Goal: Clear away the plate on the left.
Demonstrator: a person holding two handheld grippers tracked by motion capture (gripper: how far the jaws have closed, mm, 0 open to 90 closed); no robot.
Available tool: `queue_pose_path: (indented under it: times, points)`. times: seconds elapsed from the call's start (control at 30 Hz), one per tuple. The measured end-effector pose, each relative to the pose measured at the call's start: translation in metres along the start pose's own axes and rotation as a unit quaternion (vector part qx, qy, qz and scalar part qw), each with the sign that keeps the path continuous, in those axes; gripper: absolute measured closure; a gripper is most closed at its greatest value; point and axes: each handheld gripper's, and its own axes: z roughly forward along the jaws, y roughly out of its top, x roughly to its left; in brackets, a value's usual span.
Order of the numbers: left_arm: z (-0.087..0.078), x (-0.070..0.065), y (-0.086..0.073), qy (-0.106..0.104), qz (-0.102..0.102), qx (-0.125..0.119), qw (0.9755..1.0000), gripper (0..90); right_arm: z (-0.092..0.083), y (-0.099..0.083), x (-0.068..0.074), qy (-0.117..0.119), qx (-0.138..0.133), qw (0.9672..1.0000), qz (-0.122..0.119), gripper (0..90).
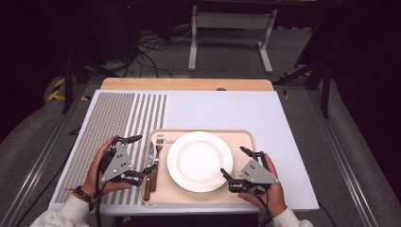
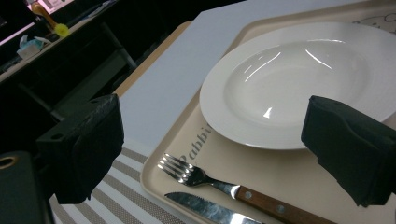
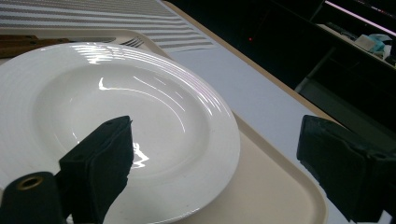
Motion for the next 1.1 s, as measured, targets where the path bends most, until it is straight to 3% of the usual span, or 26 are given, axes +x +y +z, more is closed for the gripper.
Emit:
queue_pose_path:
  times: [0.8,1.1]
  points:
    - [-0.010,-0.002,-0.016,0.009,-0.004,0.013,0.9999,6.7,-0.002,-0.002,0.001,-0.003,0.001,1.0000,0.006,8.6]
    - [-0.015,-0.003,-0.023,0.007,-0.015,0.018,0.9997,6.7,-0.004,-0.004,0.002,-0.006,0.004,1.0000,0.007,9.2]
